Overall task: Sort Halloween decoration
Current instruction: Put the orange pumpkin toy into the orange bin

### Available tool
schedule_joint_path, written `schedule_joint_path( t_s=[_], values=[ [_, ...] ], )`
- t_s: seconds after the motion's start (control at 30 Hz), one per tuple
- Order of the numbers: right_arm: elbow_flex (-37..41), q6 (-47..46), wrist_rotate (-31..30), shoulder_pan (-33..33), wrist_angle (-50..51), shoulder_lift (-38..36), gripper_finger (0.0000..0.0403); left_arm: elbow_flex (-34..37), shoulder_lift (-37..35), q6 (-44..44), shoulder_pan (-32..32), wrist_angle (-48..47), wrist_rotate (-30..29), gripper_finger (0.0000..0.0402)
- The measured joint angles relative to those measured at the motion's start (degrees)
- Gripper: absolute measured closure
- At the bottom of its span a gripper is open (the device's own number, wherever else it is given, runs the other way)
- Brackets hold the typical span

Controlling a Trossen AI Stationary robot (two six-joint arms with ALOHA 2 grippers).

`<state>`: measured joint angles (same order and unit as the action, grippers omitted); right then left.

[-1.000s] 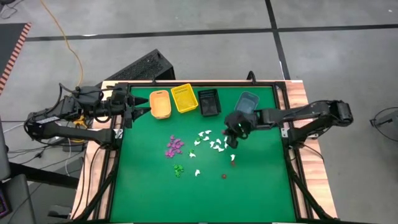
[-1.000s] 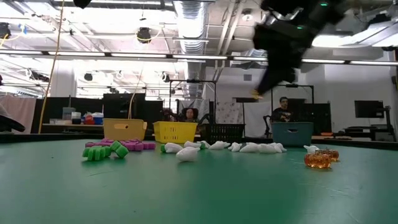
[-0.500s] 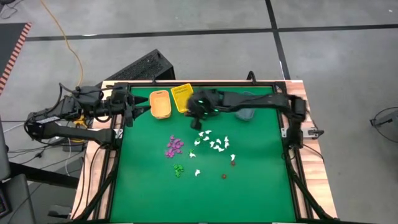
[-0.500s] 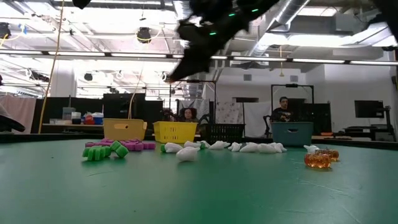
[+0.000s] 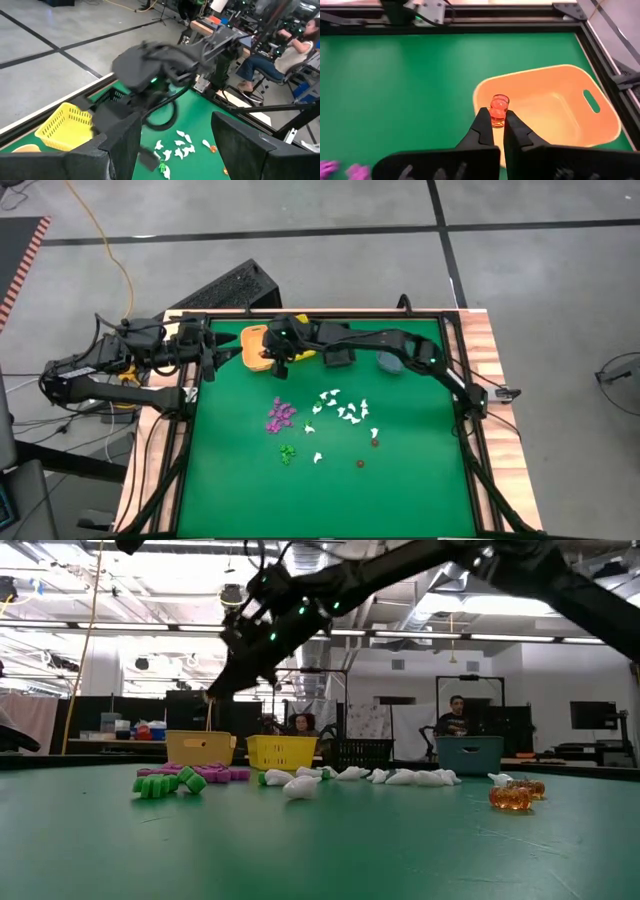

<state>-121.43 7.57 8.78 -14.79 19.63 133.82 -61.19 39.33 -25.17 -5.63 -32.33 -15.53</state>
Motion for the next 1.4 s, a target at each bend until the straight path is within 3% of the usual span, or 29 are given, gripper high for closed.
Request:
schedule_joint_path(
  t_s=[0.23, 0.57, 0.7, 0.93, 1.13, 1.27, 1.4],
  values=[
    [-4.8, -0.9, -2.5, -0.6, 0.0, 5.5, 0.0373, 0.0, 0.0, -0.1, 0.0, 0.1, -0.2, 0.0170],
    [-4.9, 1.3, -4.2, -0.8, 1.7, 5.8, 0.0259, 0.0, 0.0, 0.1, 0.0, 0.1, -0.2, 0.0170],
    [-5.5, 4.8, -4.3, -1.0, 8.6, 2.5, 0.0228, 0.0, 0.0, 0.4, 0.0, 0.1, -0.3, 0.0170],
    [-6.1, 13.3, -3.9, -3.7, 34.2, -12.1, 0.0230, 0.0, 0.0, 2.0, 0.0, 0.1, -0.4, 0.0170],
    [-4.1, 7.6, 2.5, -8.0, 54.7, -27.7, 0.0249, 0.0, 0.0, 2.0, 0.0, 0.1, -0.3, 0.0170],
    [4.4, 1.4, 1.9, -8.5, 62.5, -38.0, 0.0259, 0.0, 0.0, 2.0, 0.0, 0.1, -0.3, 0.0170],
    [19.3, -7.9, -0.6, -4.6, 60.0, -51.0, 0.0266, 0.0, 0.0, 1.8, 0.0, 0.1, -0.3, 0.0170]
  ],
)
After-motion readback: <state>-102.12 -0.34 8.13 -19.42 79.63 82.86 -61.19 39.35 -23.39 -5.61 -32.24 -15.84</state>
